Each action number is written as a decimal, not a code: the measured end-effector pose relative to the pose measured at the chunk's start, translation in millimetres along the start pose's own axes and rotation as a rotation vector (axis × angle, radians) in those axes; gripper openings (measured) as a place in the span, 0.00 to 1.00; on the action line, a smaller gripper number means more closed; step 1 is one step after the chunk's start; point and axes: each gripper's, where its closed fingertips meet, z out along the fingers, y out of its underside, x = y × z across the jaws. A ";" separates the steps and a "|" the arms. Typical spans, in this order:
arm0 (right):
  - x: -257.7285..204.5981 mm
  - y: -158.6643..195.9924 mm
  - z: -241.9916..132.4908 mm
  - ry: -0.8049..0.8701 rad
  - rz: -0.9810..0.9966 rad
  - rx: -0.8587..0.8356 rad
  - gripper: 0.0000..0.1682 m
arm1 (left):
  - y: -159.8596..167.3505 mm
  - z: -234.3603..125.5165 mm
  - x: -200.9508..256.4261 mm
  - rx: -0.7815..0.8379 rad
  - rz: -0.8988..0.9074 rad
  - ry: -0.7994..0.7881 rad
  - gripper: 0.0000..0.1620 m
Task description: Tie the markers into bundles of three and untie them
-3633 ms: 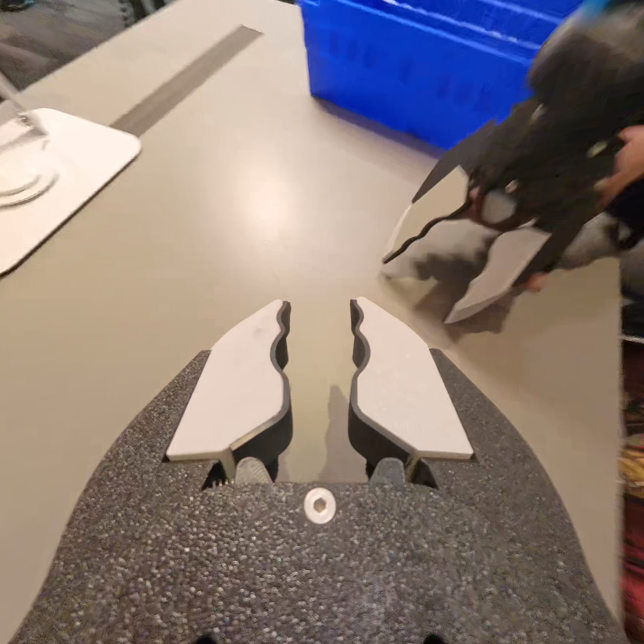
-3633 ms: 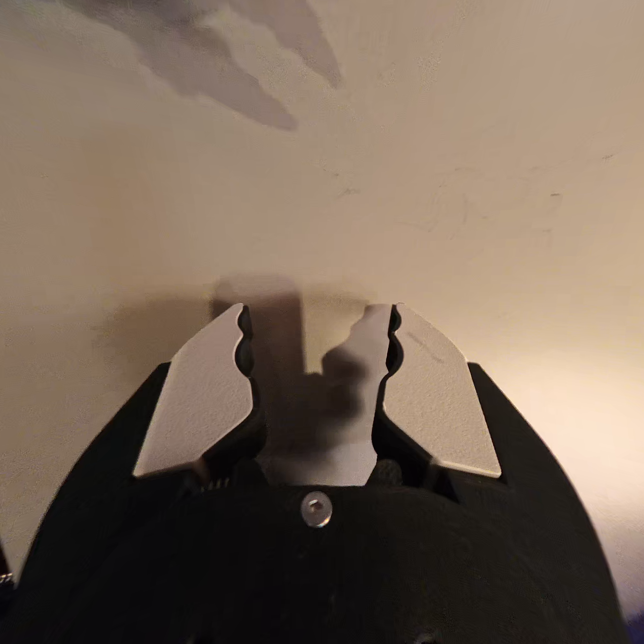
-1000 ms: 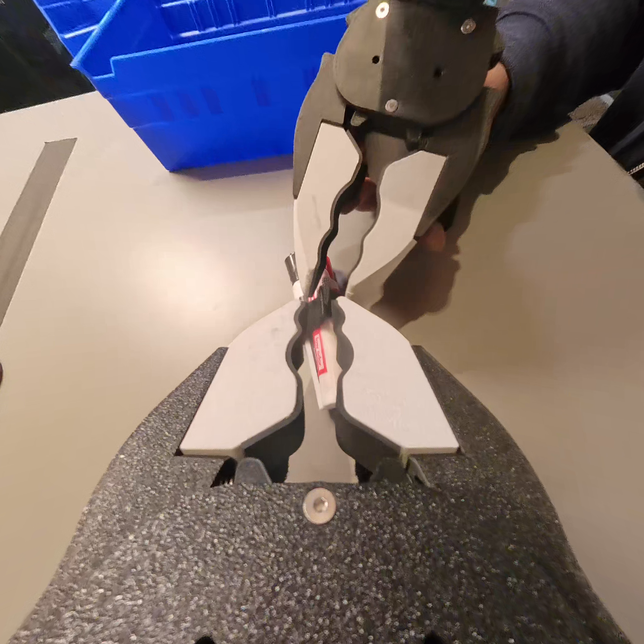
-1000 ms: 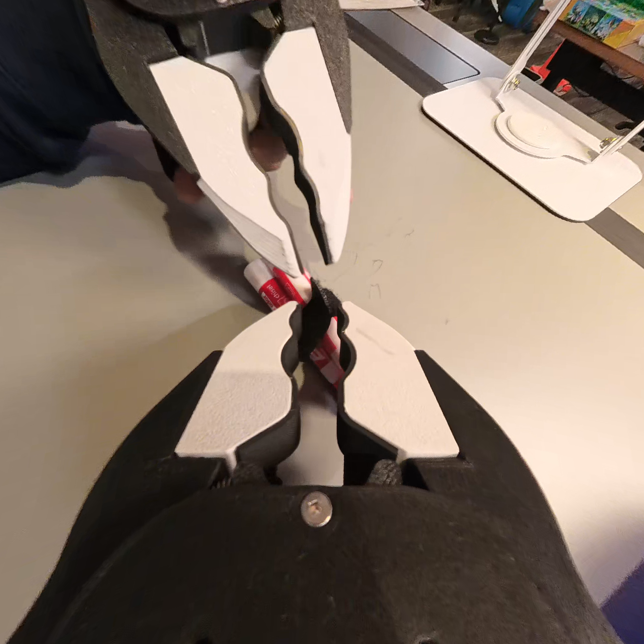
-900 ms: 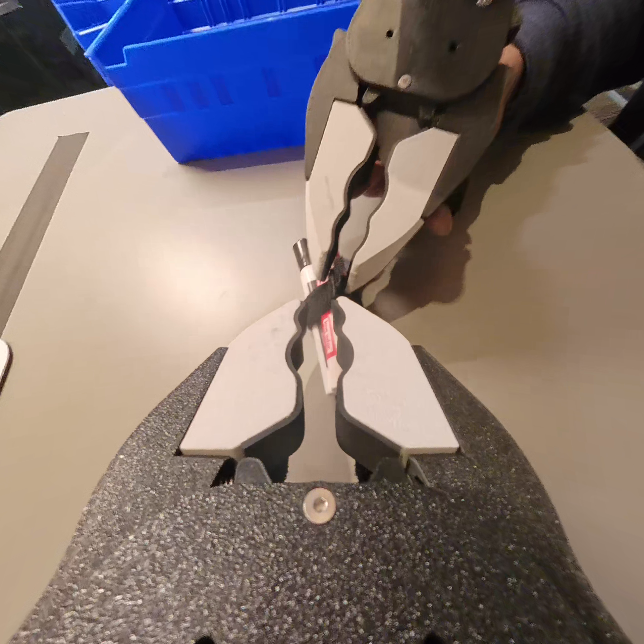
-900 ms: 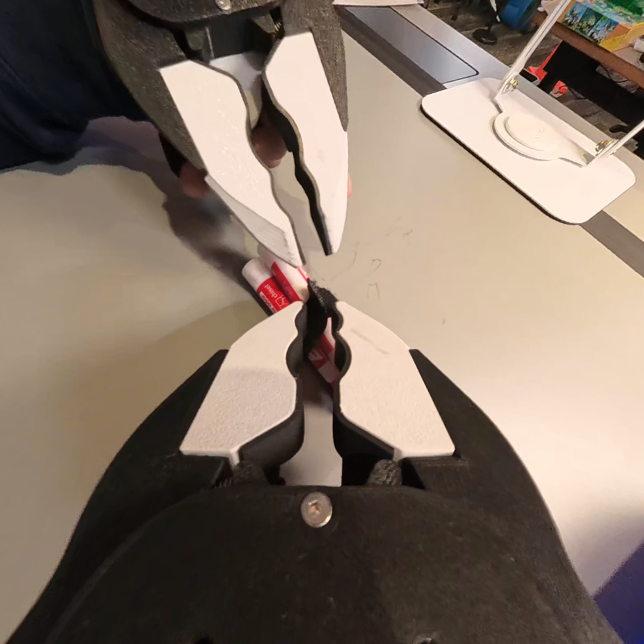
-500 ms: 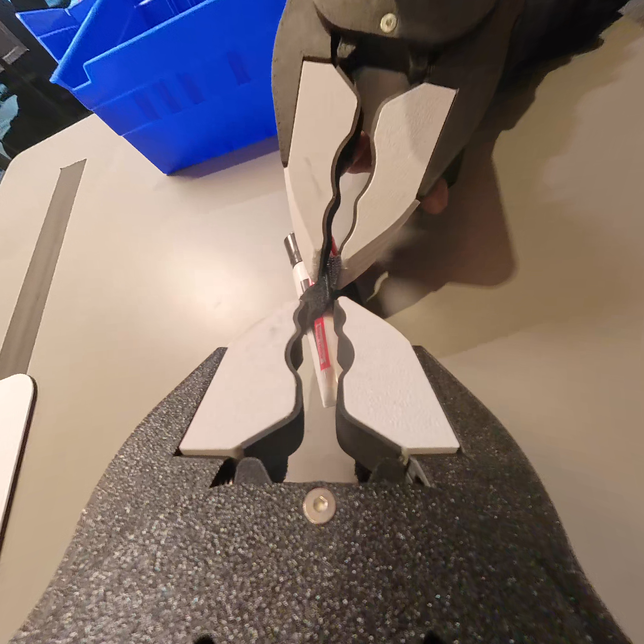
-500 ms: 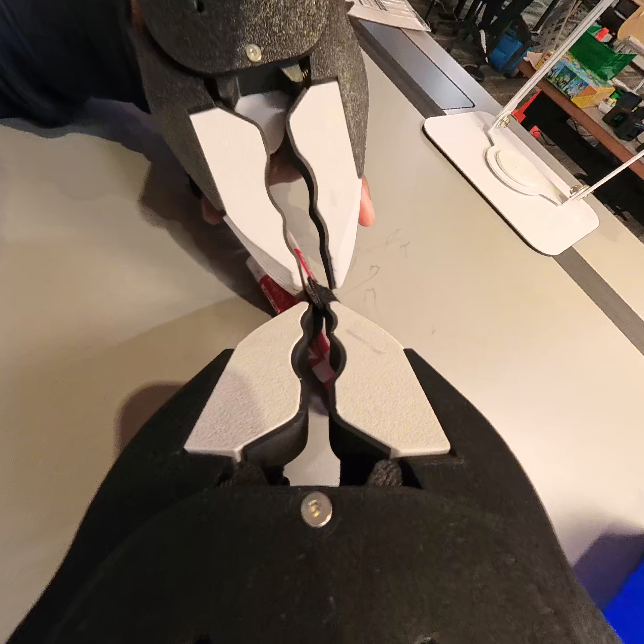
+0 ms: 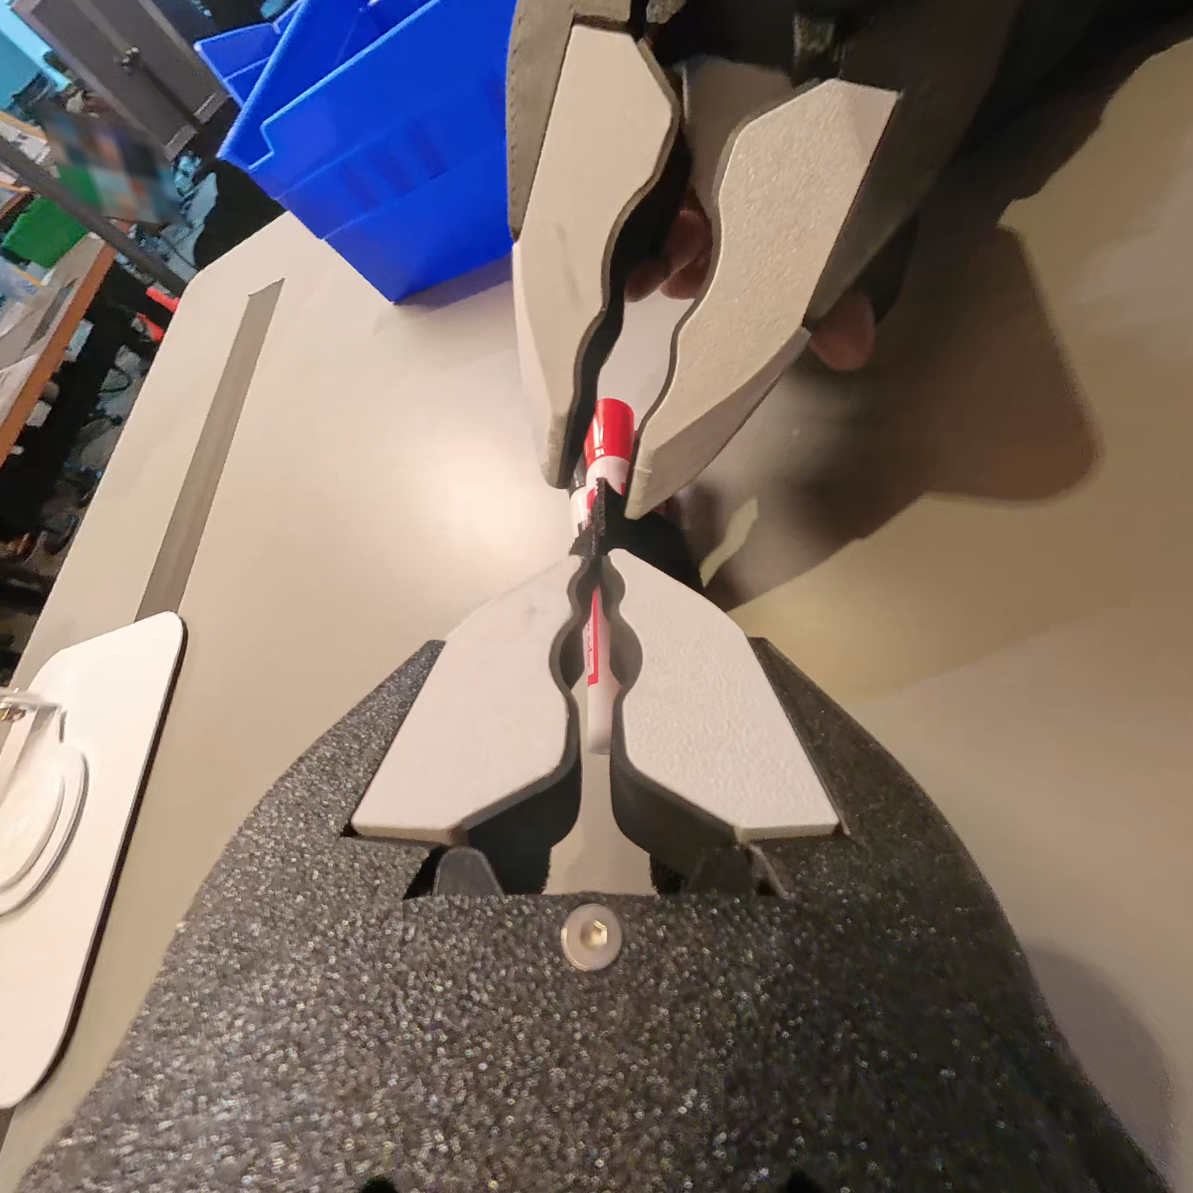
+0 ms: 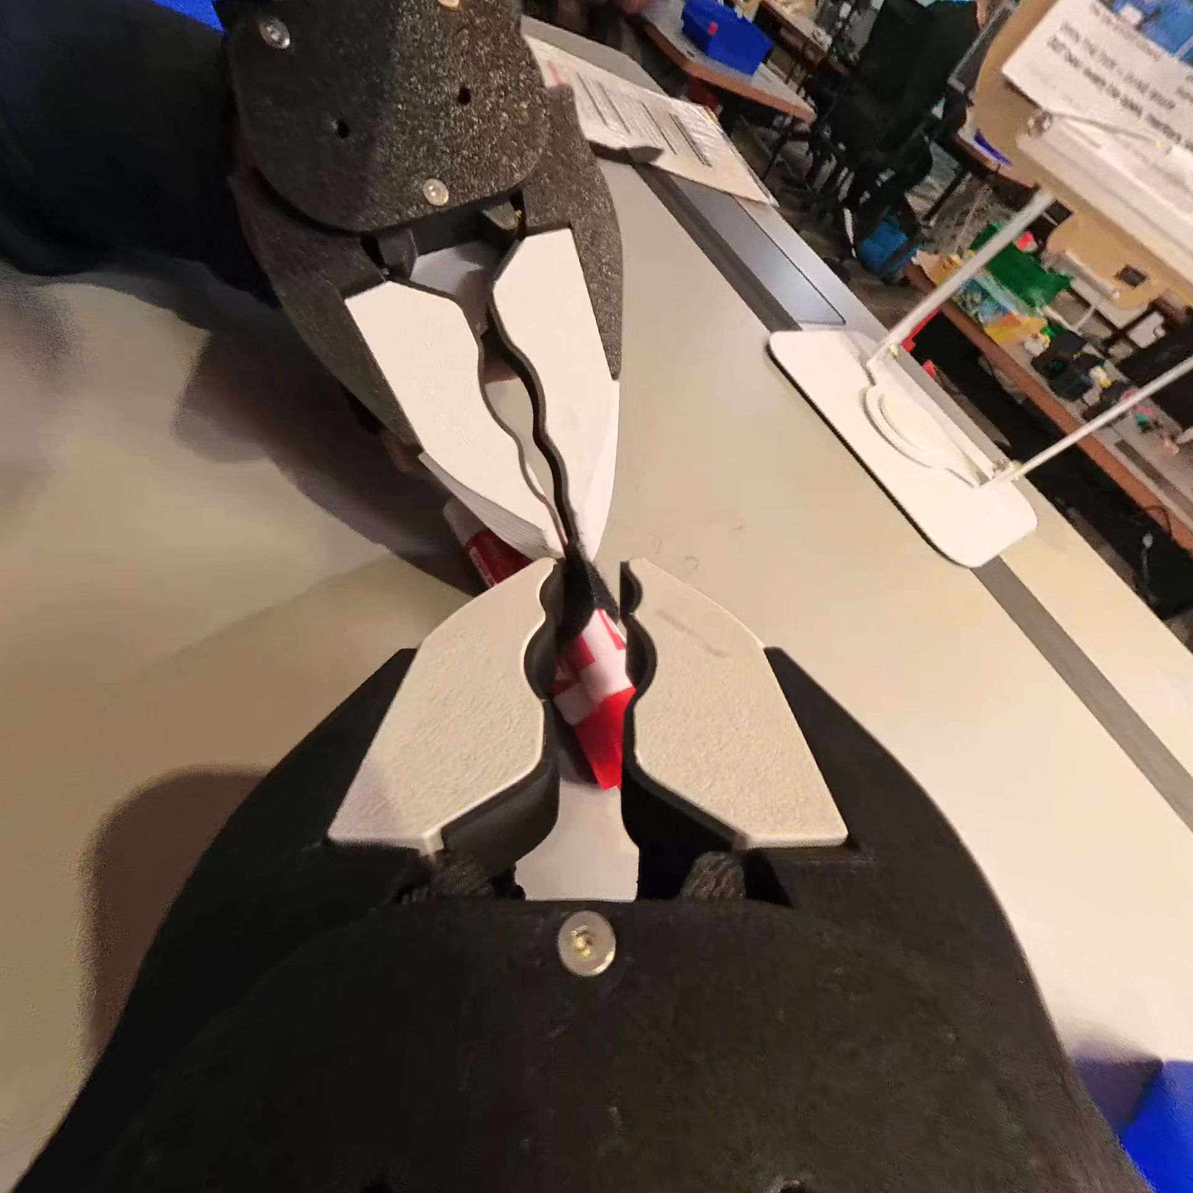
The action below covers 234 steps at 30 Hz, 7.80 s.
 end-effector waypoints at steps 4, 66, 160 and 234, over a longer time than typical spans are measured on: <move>-12.4 -3.1 2.1 -0.021 -0.071 0.008 0.02 | 2.5 -7.6 5.4 -0.009 -0.019 -0.048 0.01; 126.5 158.9 -247.4 0.269 0.723 -0.765 0.11 | 38.7 -27.3 -35.4 -0.066 -0.405 -0.114 0.11; 117.4 112.1 -226.5 0.290 0.437 -0.892 0.25 | 31.9 -11.2 -21.2 -0.016 -0.881 0.277 0.02; 5.1 -21.0 -68.7 -0.334 0.350 -0.528 0.30 | -65.8 -37.5 -8.5 0.475 -0.667 0.327 0.02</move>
